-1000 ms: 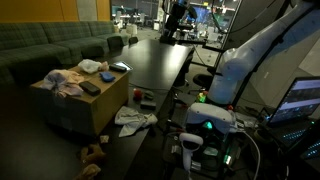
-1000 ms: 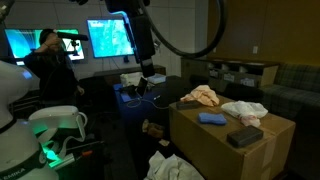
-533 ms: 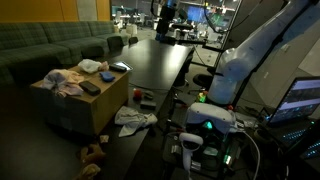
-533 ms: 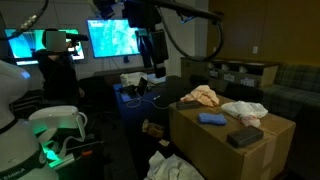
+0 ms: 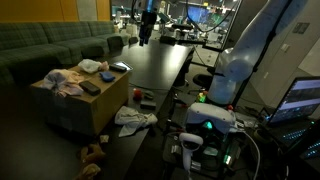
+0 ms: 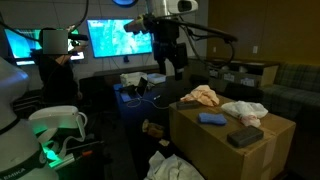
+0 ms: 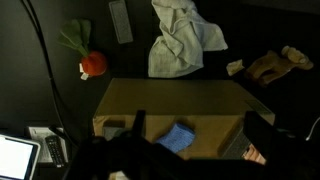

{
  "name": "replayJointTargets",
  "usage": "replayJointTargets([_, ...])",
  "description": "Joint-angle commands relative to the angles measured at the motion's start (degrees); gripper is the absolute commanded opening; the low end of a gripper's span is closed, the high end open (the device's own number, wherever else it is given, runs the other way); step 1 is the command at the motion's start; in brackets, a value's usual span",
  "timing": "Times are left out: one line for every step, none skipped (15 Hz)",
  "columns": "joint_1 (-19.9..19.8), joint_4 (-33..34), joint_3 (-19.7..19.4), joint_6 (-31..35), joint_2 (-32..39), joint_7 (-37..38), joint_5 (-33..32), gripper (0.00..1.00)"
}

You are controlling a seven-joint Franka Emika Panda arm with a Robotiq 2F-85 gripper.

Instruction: Pick up all the objects that are on the box and put them on the table, then pick up the objects that are on the table and put them on the box

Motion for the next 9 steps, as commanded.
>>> replayJointTargets([0.0,5.9,-0.2,2.9,7.7,-4.1,2.6,1.0])
replayJointTargets([0.0,6.8,-0.3,4.0,9.5,-5.5,3.3,1.0])
replayJointTargets([-0.2,7.6,-0.4,5.4,11.0,-7.0,4.2,1.0])
replayJointTargets([-0.3,8.2,-0.4,6.8,12.7,-8.5,5.2,1.0])
replayJointTargets([-0.4,9.0,-0.4,8.2,14.6,-10.4,6.7,1.0])
replayJointTargets([-0.7,9.7,-0.2,9.4,16.2,-12.0,7.8,1.0])
replayJointTargets([-1.0,10.3,0.1,11.0,17.8,-13.7,8.8,1.0])
replayJointTargets([-1.3,10.9,0.3,12.2,19.4,-15.5,9.9,1.0])
replayJointTargets([-1.7,11.8,0.6,13.6,21.1,-16.9,10.7,1.0])
